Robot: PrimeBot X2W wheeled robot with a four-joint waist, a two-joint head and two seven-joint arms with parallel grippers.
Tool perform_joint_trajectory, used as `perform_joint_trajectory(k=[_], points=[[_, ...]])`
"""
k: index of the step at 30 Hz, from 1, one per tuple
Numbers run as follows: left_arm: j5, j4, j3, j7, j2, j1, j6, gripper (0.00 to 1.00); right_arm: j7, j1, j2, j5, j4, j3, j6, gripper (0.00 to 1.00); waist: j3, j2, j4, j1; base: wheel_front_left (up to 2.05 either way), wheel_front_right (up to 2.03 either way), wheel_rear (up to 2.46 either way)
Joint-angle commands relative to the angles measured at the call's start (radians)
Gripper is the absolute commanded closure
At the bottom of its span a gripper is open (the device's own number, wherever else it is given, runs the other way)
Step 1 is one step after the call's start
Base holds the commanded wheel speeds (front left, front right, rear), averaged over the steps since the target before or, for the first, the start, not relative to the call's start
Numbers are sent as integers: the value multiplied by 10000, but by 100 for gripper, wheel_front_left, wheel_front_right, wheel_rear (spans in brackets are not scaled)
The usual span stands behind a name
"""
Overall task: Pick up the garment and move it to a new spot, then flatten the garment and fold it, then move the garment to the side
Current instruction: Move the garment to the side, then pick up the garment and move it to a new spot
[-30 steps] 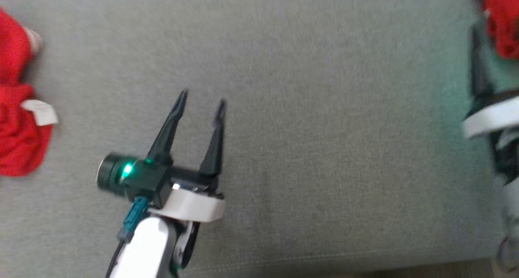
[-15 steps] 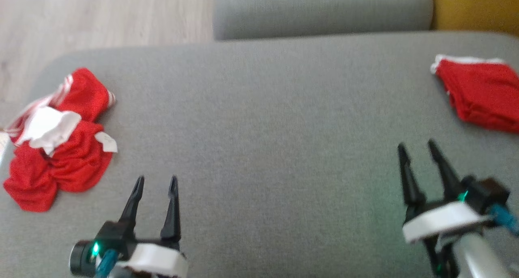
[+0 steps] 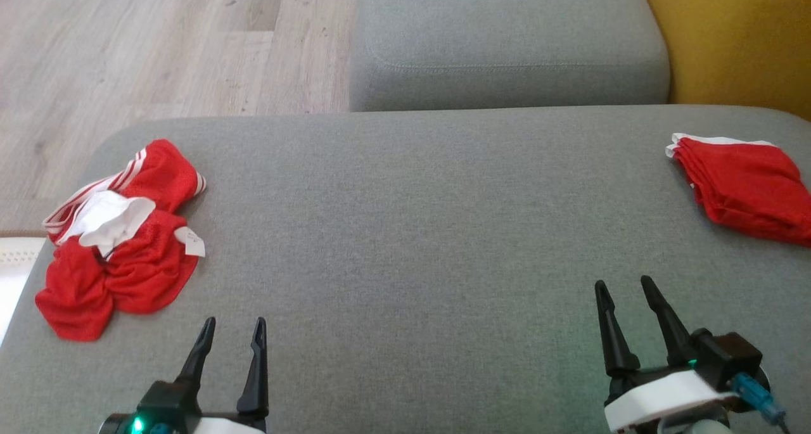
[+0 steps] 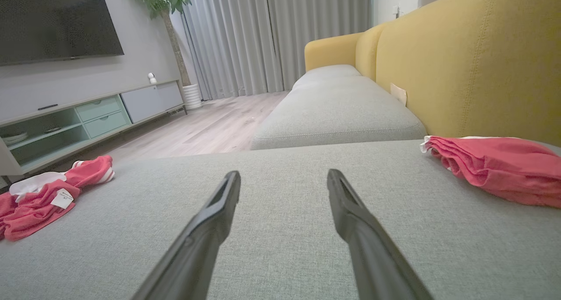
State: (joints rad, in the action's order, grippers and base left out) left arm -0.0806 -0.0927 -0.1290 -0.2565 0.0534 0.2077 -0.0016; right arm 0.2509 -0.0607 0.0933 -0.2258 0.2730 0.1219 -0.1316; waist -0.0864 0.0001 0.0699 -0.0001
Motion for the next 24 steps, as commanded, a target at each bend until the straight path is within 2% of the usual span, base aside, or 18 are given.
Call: perform_joint_trajectory(k=[1, 14, 24], points=[[79, 273, 356, -53, -28, -327, -60, 0, 108, 169, 4, 100, -371, 162, 9, 0, -38, -1, -16, 1, 0, 0, 0], [227, -42, 452, -53, -30, -264, -185, 0, 108, -149, -134, 139, -403, 205, 9, 0, -373, -1, -126, 1, 0, 0, 0], [162, 50, 393, -53, -31, -401, -93, 0, 108, -177, -100, 126, -341, 213, 9, 0, -327, -1, -179, 1, 0, 0, 0]])
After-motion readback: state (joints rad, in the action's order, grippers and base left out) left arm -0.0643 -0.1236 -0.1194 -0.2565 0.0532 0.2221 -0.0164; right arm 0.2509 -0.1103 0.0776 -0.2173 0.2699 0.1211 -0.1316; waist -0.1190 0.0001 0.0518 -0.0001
